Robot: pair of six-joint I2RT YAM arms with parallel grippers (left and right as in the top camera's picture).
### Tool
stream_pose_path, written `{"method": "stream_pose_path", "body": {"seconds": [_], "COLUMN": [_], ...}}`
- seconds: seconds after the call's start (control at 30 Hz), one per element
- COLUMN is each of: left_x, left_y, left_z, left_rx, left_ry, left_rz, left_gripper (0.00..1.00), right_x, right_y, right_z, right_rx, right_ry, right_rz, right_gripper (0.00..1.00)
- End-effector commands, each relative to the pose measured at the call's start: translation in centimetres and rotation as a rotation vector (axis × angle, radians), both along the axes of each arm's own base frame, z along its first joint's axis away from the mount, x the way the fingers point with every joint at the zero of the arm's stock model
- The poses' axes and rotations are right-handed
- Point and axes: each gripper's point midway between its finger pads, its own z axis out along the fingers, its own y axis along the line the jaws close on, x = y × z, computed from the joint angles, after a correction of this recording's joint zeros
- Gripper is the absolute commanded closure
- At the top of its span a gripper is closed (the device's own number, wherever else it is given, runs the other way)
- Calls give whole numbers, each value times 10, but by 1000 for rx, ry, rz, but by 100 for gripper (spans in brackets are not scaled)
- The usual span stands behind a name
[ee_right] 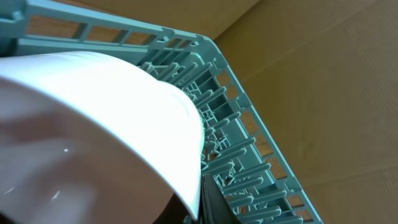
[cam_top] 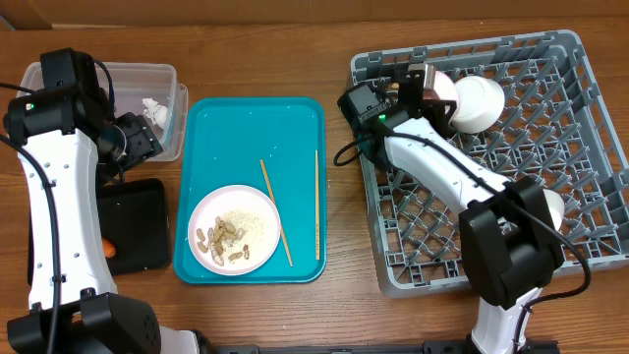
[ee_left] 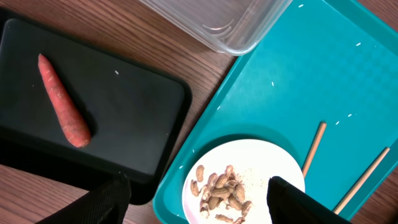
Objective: Sort waste into correct bins and load items into the dishwasher
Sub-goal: 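Set the pink bowl upright in the rack with the right gripper, then move the right gripper over the wooden chopsticks on the teal tray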
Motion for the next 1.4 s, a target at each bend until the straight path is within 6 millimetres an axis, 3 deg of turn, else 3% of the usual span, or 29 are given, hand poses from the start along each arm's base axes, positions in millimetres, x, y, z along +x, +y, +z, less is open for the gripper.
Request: {"method": "stream_pose_path", "body": {"seconds": [0.0,0.03,0.07,0.1,0.17,0.2,0.23,0.43,0.47,0.57,0.63,0.73,0.87,0.97,1.07,1.2,1.37], "left_x": [2,2,2,2,2,2,3,2,2,2,2,2,1,0,-1,-1,-1], "left_y": [0,0,0,0,0,0,0,0,0,0,0,0,-5,-6,-6,-6,-6], "left_z": [5,5,5,5,5,5,5,5,5,5,5,5,4,4,4,4,4], "left_rx": [-4,-4,-4,-4,-3,-3,-3,-3,-3,-3,-3,-5,-28,-27,-29,-29,-29], "left_ry": [-18,-18,-18,-18,-19,-21,-21,-21,-20,-21,-21,-19,-17,-12,-9,-9,-9], "left_rz": [-11,-11,-11,-11,-11,-11,-10,-11,-11,-11,-11,-11,-29,-33,-33,-33,-33], "left_gripper": [27,27,27,27,27,27,27,27,27,27,27,27,27,27,27,27,27], "right_x": [-11,-14,-18,-24,-35,-39,-44,-53,-56,-61,-62,-65,-91,-108,-118,-135,-144], "right_y": [21,23,27,31,40,43,46,46,45,48,57,84,149,178,193,225,245], "right_z": [-26,-29,-34,-40,-49,-51,-49,-8,11,41,51,61,66,60,46,6,-46], "right_rx": [53,59,72,86,114,125,141,244,300,460,562,744,1031,1130,1142,1155,1175], "right_ry": [86,111,148,192,267,281,262,145,122,90,117,226,455,554,606,700,769], "right_rz": [50,59,70,81,103,107,97,59,61,82,135,320,667,754,739,658,466], "right_gripper": [96,91,73,49,13,2,0,0,0,0,0,0,0,8,12,22,37]}}
